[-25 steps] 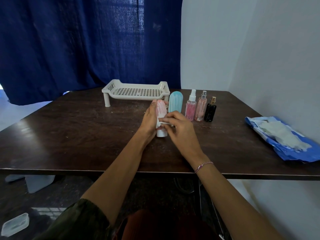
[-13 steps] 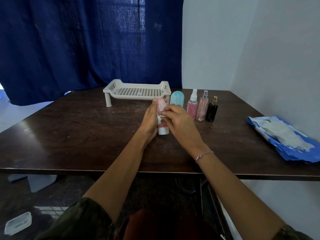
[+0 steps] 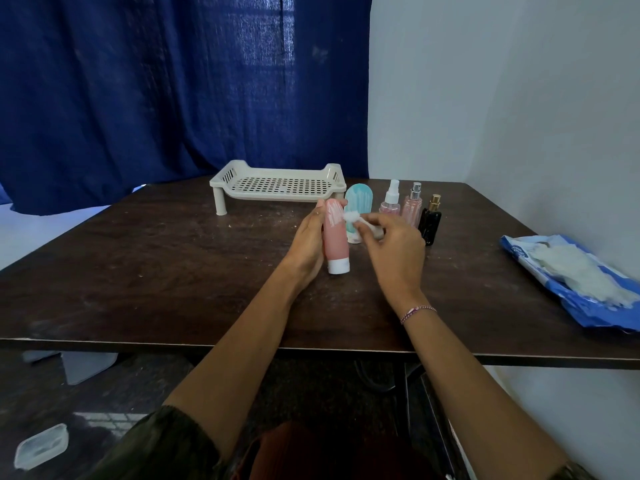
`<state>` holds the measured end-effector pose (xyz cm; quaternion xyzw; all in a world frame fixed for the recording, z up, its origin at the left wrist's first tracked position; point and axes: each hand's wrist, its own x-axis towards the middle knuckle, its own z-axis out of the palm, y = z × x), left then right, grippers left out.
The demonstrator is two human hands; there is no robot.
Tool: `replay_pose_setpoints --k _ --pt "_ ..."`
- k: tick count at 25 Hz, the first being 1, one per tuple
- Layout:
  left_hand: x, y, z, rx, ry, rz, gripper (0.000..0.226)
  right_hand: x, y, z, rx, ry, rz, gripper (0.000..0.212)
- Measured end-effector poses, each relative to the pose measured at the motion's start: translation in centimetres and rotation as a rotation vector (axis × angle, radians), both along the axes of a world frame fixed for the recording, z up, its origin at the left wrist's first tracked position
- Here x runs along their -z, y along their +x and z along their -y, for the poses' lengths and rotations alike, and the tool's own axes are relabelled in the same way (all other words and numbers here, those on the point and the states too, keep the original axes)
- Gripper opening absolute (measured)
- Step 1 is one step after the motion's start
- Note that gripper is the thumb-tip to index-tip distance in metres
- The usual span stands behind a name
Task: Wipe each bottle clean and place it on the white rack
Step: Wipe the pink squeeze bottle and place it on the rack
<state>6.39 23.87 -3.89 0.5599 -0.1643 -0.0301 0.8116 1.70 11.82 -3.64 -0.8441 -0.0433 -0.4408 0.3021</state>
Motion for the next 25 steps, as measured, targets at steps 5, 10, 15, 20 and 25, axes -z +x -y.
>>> replay_pose_setpoints --k 5,10,15,20,25 --pt "0.2 0.4 0.0 -0.004 -0.033 0.0 0.04 0.2 0.0 -0.6 -0.157 0.051 0.029 0.02" --pt "0.2 0.4 -0.1 0.028 -0.085 -0.007 0.045 0.5 0.3 -0.3 -0.169 -0.124 0.01 0.022" --pt "0.3 0.3 -0.1 0.058 -0.09 0.005 0.038 0.7 0.3 -0.3 -0.165 -0.126 0.037 0.023" --pt "0.5 0.6 -0.1 0.064 -0.137 0.015 0.041 0.5 -0.3 -0.8 -0.274 -0.317 0.135 0.021" --pt "0.6 0.7 0.1 0.081 -0.12 0.024 0.039 0.5 -0.2 -1.1 -0.219 -0.304 0.158 0.023"
